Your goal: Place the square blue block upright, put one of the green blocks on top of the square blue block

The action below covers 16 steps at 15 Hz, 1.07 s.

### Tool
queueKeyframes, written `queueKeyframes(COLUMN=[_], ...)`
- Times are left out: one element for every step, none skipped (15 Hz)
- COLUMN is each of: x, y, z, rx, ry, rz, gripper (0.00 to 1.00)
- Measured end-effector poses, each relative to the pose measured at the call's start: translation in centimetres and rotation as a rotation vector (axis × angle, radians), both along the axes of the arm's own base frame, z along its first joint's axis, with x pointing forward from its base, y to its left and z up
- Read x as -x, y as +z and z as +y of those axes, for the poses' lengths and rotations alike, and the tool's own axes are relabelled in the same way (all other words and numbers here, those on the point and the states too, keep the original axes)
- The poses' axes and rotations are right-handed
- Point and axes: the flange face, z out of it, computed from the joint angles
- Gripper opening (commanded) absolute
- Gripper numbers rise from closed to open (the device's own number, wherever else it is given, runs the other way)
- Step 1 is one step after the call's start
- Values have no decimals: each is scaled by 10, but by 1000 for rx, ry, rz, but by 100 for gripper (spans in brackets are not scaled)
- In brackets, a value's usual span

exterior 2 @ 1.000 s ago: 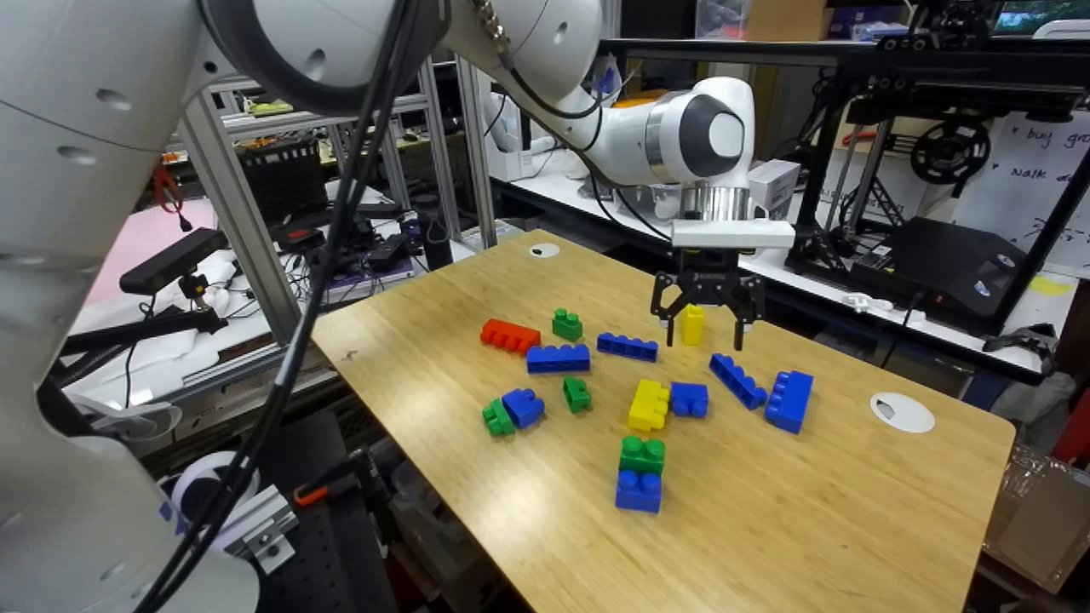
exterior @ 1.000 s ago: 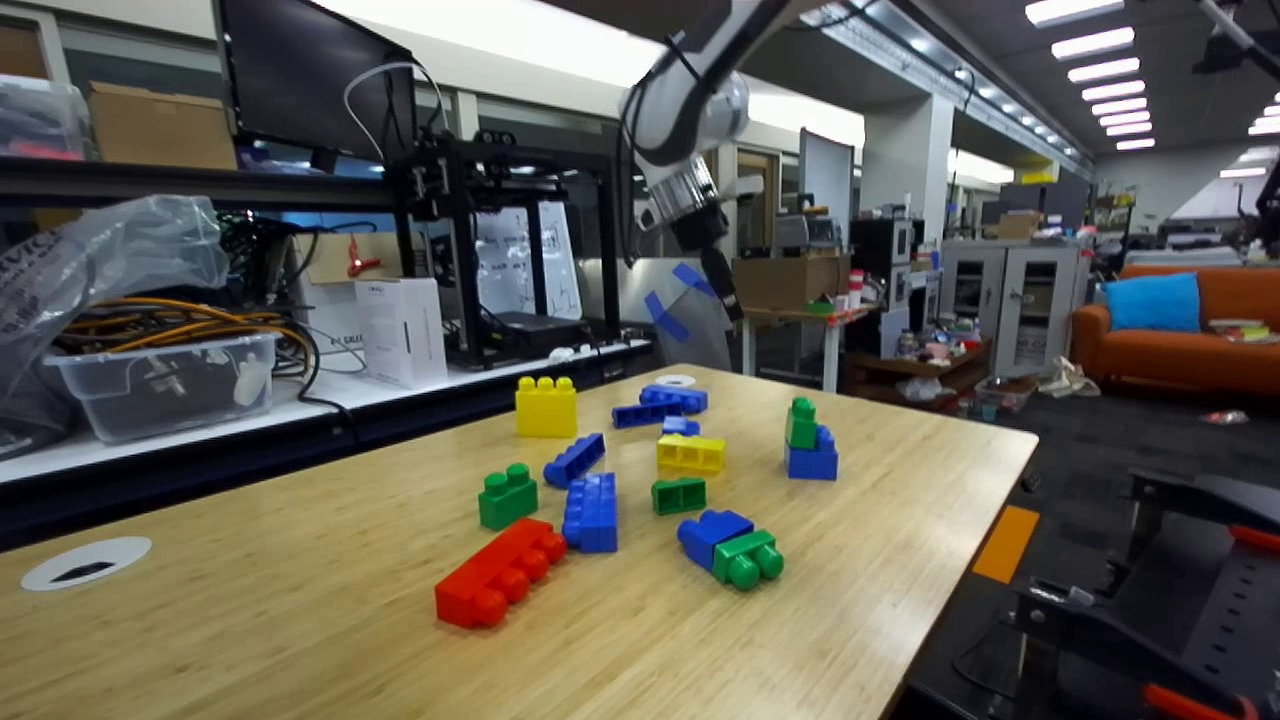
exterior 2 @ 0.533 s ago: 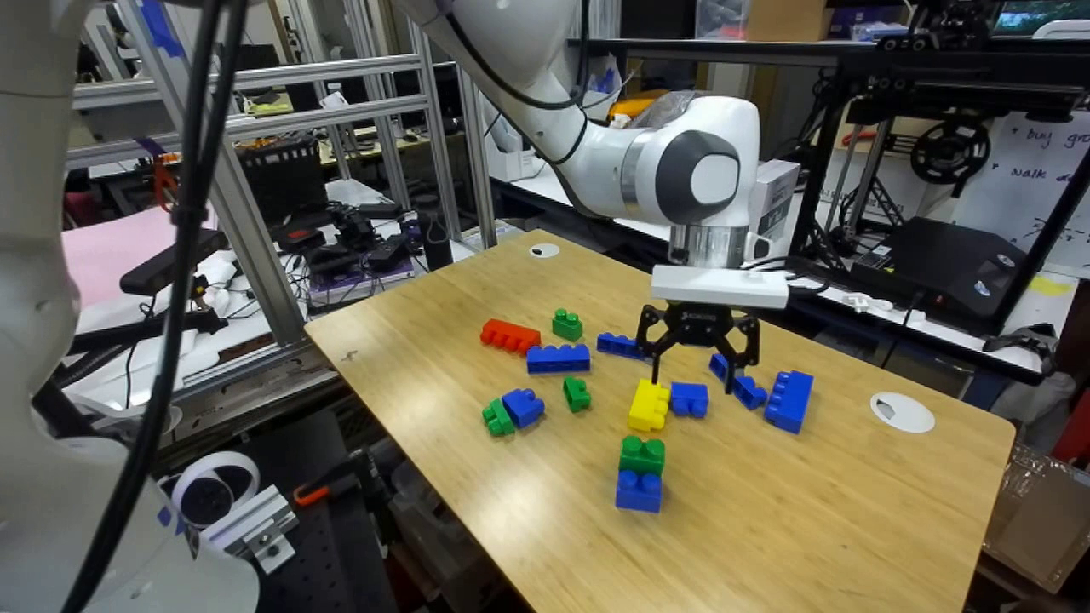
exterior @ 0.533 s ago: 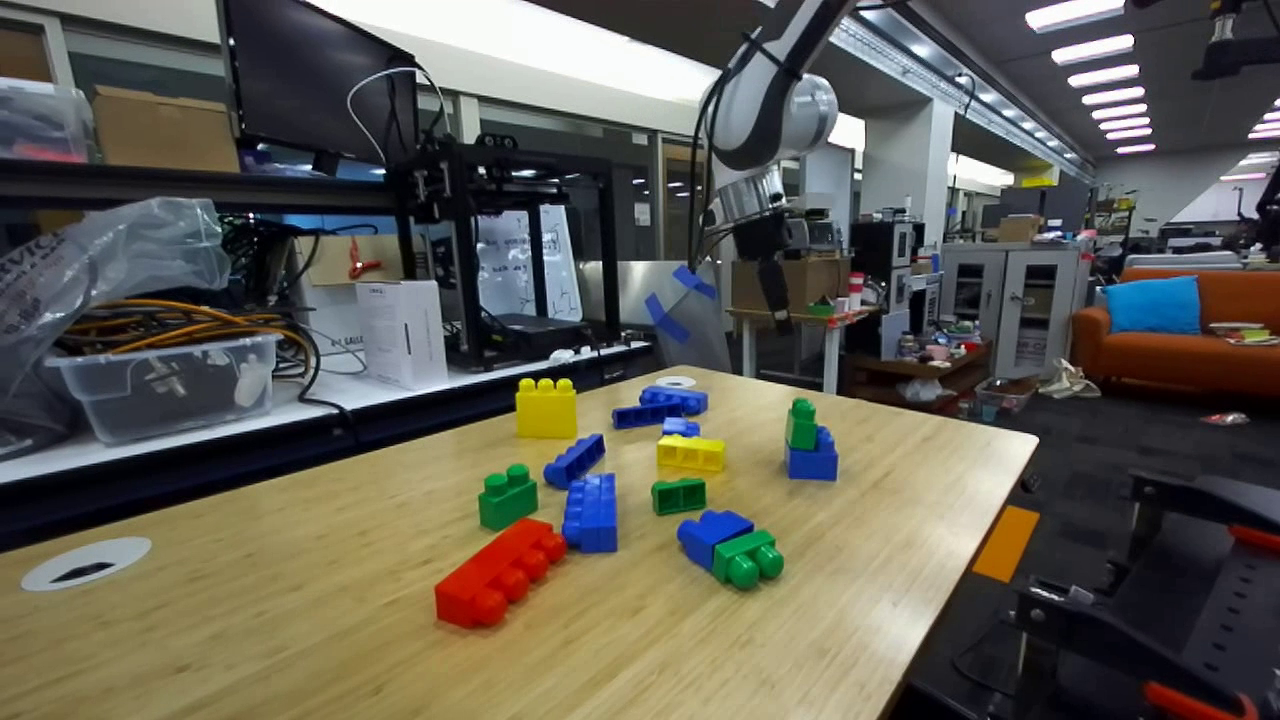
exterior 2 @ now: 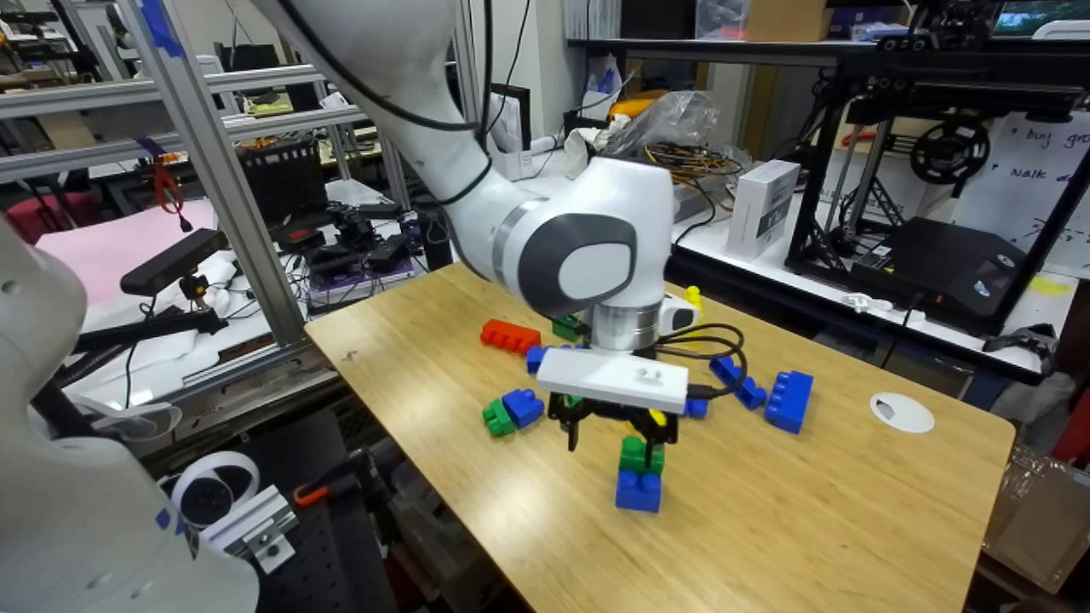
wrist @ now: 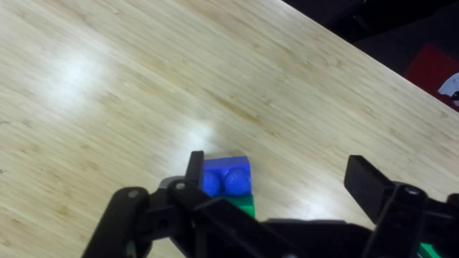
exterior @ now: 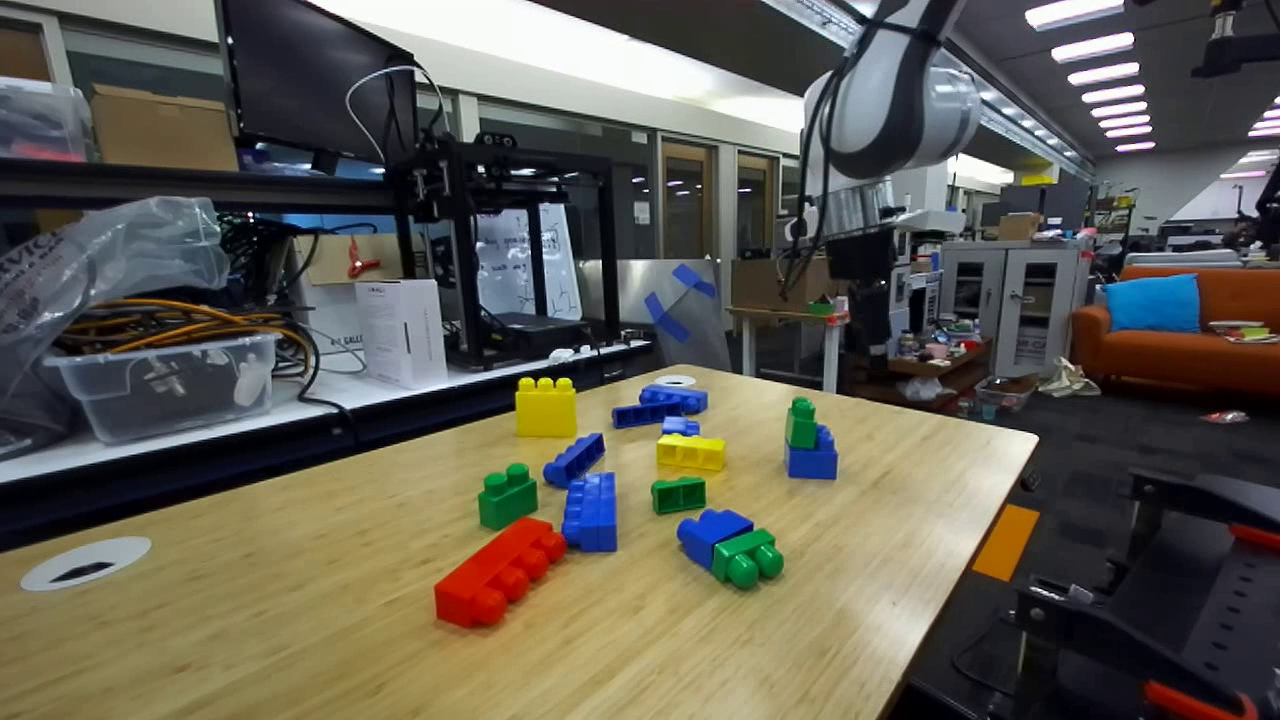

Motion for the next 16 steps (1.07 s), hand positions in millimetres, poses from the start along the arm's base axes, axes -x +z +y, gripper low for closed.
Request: queueKeyframes(x=[18, 35, 48, 56, 60, 61, 59, 57, 55, 53, 49, 46, 43, 39, 34, 29], y=[0, -1, 0, 2, 5, 8, 11, 13, 15, 16, 16, 13, 9, 4, -1, -6], z=[2, 4, 6, 5, 4, 2, -1, -3, -4, -3, -2, 2, 6, 12, 18, 24], rx=[-2, -2, 0, 2, 6, 10, 13, 14, 13, 11, 7, 1, -6, -16, -26, -37], ry=[15, 34, 56, 81, 107, 130, 146, 162, 173, 180, 188, 197, 208, 220, 233, 245], rz=[-38, -81, -129, -182, -232, -280, -323, -360, -389, -413, -433, -444, -451, -453, -454, -453], gripper=[72, 66, 57, 50, 43, 36, 30, 22, 16, 9, 2, 0, 0, 0, 0, 0])
